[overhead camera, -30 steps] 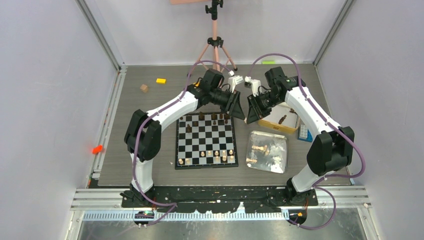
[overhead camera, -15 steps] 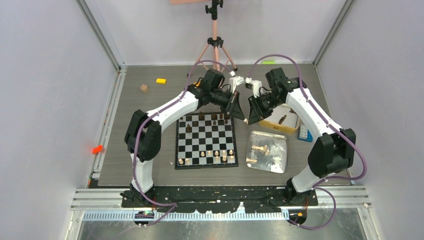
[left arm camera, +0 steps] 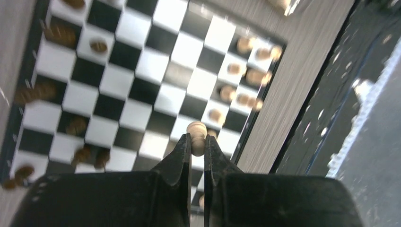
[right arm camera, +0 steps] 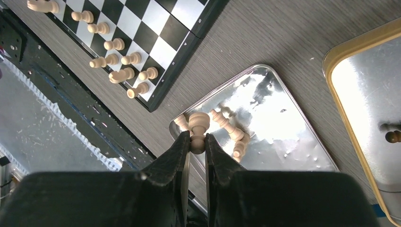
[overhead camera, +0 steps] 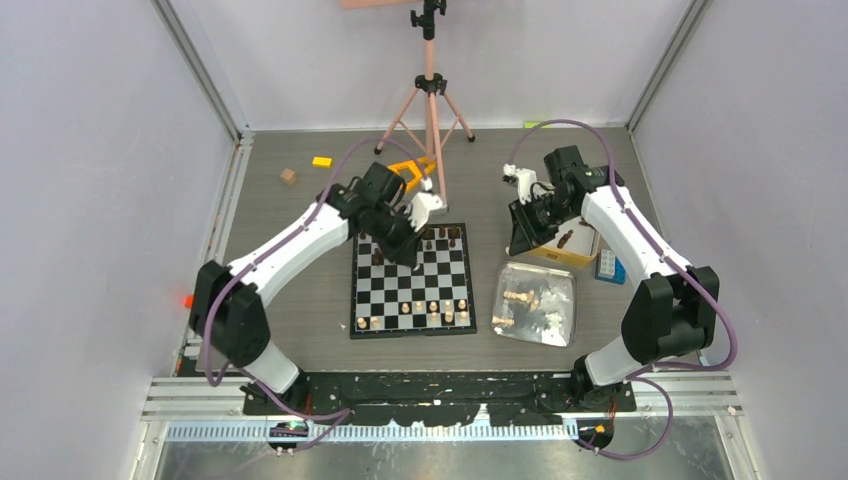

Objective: Set up the chess pieces on the board
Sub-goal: Pick up the chess piece from the storage box, then place the chess piece on the chessboard.

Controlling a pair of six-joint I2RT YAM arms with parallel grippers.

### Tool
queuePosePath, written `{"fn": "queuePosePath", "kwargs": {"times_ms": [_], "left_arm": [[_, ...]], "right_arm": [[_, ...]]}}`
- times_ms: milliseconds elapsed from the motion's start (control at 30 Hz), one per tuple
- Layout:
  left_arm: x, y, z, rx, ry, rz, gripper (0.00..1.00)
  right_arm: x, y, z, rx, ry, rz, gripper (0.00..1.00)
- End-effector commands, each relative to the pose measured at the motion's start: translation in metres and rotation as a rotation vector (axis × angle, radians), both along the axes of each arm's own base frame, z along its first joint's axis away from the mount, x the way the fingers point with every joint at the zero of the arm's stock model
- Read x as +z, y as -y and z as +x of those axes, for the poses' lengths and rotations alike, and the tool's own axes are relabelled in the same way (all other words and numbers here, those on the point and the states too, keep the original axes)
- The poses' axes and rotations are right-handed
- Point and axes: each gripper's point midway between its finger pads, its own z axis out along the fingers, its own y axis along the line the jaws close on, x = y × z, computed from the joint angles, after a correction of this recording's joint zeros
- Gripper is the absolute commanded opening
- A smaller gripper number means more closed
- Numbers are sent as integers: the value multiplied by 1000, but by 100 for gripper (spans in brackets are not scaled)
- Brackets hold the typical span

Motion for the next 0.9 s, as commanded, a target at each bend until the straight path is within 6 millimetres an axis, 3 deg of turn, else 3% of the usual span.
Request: {"fn": "queuePosePath", "kwargs": {"times_ms": [0, 100, 467, 867], "left_arm": [[-32, -66, -22, -74, 103, 267, 0], [-48, -76, -33, -83, 86, 294, 0], [-96, -77, -45, -104, 36, 353, 2], [-108, -68, -56, -146, 31, 385, 6]], "right_arm": [[-3, 1, 6, 29, 61, -7, 1], [-10, 1, 9, 36, 53, -11, 1], [-23, 2, 7, 34, 41, -17, 1], [-25, 1, 4, 35, 33, -7, 1]]}}
